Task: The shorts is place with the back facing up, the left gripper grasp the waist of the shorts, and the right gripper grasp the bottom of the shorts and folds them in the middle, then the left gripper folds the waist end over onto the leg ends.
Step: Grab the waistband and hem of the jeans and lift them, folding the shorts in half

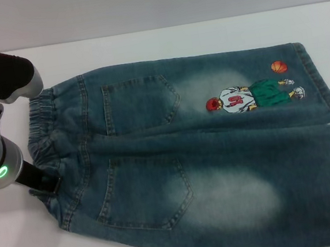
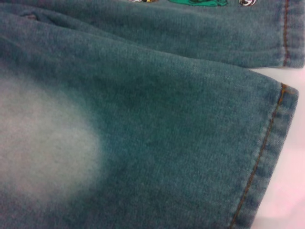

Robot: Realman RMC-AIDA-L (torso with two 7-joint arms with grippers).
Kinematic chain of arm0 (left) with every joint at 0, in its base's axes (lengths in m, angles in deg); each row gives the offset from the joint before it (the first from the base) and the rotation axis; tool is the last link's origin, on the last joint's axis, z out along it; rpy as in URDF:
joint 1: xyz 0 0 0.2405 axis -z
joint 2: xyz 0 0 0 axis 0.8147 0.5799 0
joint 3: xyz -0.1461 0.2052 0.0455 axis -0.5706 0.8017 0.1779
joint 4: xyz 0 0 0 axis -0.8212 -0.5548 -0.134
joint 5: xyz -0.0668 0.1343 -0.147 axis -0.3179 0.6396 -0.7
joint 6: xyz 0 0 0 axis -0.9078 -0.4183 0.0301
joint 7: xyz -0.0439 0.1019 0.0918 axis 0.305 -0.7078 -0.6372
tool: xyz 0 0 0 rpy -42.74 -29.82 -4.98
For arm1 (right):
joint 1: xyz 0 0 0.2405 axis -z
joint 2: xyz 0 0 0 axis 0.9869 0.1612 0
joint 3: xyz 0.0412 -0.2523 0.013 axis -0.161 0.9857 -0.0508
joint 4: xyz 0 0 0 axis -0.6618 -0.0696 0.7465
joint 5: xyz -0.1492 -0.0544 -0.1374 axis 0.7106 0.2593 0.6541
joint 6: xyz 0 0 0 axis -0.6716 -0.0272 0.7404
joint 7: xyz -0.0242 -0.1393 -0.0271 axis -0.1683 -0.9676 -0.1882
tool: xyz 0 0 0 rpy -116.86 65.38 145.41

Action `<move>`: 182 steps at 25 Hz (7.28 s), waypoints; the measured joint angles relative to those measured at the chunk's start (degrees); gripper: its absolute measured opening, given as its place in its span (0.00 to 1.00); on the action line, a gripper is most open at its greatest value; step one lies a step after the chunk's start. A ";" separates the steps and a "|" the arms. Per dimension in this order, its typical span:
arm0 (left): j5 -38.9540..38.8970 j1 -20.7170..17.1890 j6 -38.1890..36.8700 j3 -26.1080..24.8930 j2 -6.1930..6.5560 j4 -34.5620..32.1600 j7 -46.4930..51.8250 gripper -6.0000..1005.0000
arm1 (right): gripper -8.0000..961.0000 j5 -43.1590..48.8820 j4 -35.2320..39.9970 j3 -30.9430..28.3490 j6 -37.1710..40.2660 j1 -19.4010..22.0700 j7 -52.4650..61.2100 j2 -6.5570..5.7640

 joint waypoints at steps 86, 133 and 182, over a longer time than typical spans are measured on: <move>-0.23 1.96 -0.25 0.56 -0.08 0.29 -0.03 0.17 | 0.76 -1.30 -3.69 3.78 0.72 0.18 0.95 0.09; -0.53 1.87 -1.18 0.84 -0.17 1.14 0.08 0.17 | 0.19 -7.42 -4.52 6.27 2.86 -2.13 -3.37 -0.18; -7.57 -8.04 -34.51 -2.78 -0.15 2.38 2.11 0.16 | 0.01 -49.94 -21.82 -1.49 65.17 4.04 -52.68 -0.15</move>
